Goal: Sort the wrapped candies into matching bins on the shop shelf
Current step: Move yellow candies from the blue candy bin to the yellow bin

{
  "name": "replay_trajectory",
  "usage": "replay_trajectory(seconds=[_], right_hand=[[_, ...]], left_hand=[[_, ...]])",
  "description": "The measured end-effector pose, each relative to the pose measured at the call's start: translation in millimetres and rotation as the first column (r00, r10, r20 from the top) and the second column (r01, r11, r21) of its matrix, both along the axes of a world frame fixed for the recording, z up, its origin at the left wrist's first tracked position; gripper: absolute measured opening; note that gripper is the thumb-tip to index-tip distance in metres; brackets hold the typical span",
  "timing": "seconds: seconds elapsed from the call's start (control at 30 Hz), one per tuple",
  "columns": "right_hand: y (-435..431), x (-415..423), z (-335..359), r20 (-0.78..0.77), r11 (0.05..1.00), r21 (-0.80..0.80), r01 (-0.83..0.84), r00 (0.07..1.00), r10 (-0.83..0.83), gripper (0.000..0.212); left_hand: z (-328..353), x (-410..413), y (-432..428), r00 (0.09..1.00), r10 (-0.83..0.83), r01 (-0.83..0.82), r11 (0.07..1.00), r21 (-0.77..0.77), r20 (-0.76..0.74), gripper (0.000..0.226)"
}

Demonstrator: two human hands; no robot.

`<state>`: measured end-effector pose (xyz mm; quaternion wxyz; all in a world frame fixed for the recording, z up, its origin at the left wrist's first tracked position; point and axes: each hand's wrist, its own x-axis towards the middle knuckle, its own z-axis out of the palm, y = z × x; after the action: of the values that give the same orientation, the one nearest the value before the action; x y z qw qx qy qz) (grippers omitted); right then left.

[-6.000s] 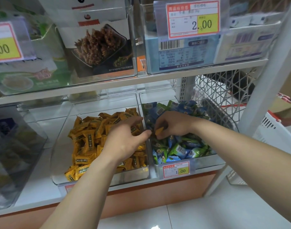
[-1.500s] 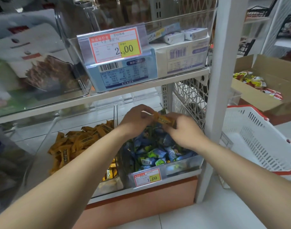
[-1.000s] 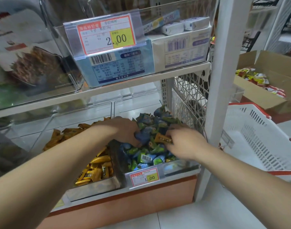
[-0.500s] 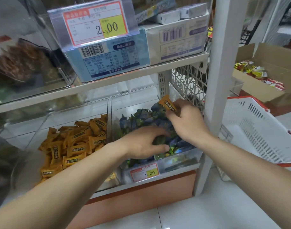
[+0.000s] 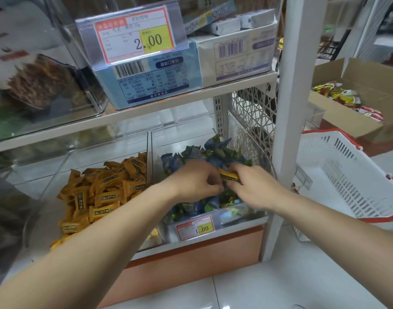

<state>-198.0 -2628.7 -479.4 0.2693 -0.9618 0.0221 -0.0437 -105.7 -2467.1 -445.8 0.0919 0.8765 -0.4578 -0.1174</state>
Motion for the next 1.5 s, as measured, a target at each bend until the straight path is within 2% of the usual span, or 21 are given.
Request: replay_trajectory(seconds=[0.07, 0.13, 0.23, 0.43, 0.53, 0.6, 0.67, 0.77, 0.87, 1.0, 1.03, 1.13, 1.17, 1.23, 1.33, 1.4, 1.47, 1.5], right_hand=[[0, 1, -2, 0.019, 0.999, 0.020, 0.039, 0.999, -0.039, 0.026], [1, 0, -5, 0.080, 0.995, 0.051, 0.090, 0.992, -0.094, 0.026], [3, 0, -8, 0.143, 0.987, 0.079, 0.140, 0.978, -0.150, 0.025], [1, -1, -7, 0.114, 0.986, 0.101, 0.131, 0.983, -0.143, 0.026], [0, 0, -6, 0.087, 0.982, 0.127, 0.139, 0.985, -0.151, 0.024], [-1, 1, -6, 0.088, 0.978, 0.148, 0.148, 0.983, -0.162, 0.023], [-2, 2, -8, 0.098, 0.974, 0.169, 0.153, 0.980, -0.171, 0.020], [-3, 3, -7, 0.093, 0.951, 0.255, 0.175, 0.974, -0.205, 0.012], [-3, 3, 0, 0.114, 0.906, 0.394, 0.154, 0.970, -0.215, 0.011], [-1, 1, 13, 0.080, 0.864, 0.493, 0.105, 0.983, -0.165, 0.017], [1, 1, 16, 0.063, 0.825, 0.559, 0.088, 0.987, -0.148, 0.018], [4, 0, 24, -0.008, 0.584, 0.810, 0.059, 0.996, -0.089, 0.016], [3, -2, 26, -0.014, 0.570, 0.820, 0.054, 0.997, -0.075, 0.013], [-1, -4, 27, 0.001, 0.632, 0.773, 0.053, 0.996, -0.084, 0.011], [-9, -4, 27, 0.112, 0.826, 0.556, 0.093, 0.976, -0.186, 0.016], [-11, -4, 25, 0.190, 0.891, 0.440, 0.113, 0.958, -0.215, 0.020], [-9, -3, 22, 0.246, 0.925, 0.353, 0.139, 0.940, -0.235, 0.021], [-9, -3, 20, 0.255, 0.935, 0.320, 0.152, 0.937, -0.239, 0.020]], left_hand=[[-9, -5, -1, 0.995, 0.030, -0.039, 0.996, -0.084, -0.099, 0.018], [-18, -5, -1, 0.986, 0.070, -0.083, 0.994, -0.077, -0.152, 0.018], [-22, -4, -7, 0.977, 0.104, -0.106, 0.994, -0.003, -0.184, 0.019], [-24, -6, -26, 0.992, 0.054, -0.020, 0.961, 0.275, -0.116, 0.022], [-27, -4, -29, 0.992, 0.040, 0.002, 0.945, 0.328, -0.119, 0.036], [-24, -3, -27, 0.991, 0.022, 0.021, 0.947, 0.320, -0.131, 0.029], [-18, 0, -21, 0.982, 0.050, -0.002, 0.967, 0.254, -0.180, 0.008], [-9, 4, -6, 0.981, 0.101, -0.098, 0.995, 0.025, -0.167, 0.011], [5, 2, 11, 0.981, 0.117, -0.147, 0.970, -0.194, -0.158, 0.015], [15, -4, 18, 0.919, 0.156, -0.322, 0.825, -0.464, -0.362, 0.016], [14, -7, 17, 0.906, 0.162, -0.363, 0.775, -0.518, -0.392, 0.014], [9, -16, 7, 0.881, 0.170, -0.436, 0.654, -0.619, -0.441, 0.013], [6, -19, 3, 0.879, 0.168, -0.445, 0.626, -0.640, -0.446, 0.014], [-1, -23, -3, 0.872, 0.178, -0.466, 0.587, -0.662, -0.456, 0.016], [-11, -24, -8, 0.818, 0.249, -0.548, 0.612, -0.571, -0.518, 0.020], [-18, -21, -8, 0.822, 0.274, -0.513, 0.736, -0.441, -0.499, 0.010], [-20, -18, -9, 0.896, 0.254, -0.361, 0.893, -0.267, -0.364, 0.020], [-20, -17, -12, 0.924, 0.238, -0.297, 0.940, -0.168, -0.301, 0.023]])
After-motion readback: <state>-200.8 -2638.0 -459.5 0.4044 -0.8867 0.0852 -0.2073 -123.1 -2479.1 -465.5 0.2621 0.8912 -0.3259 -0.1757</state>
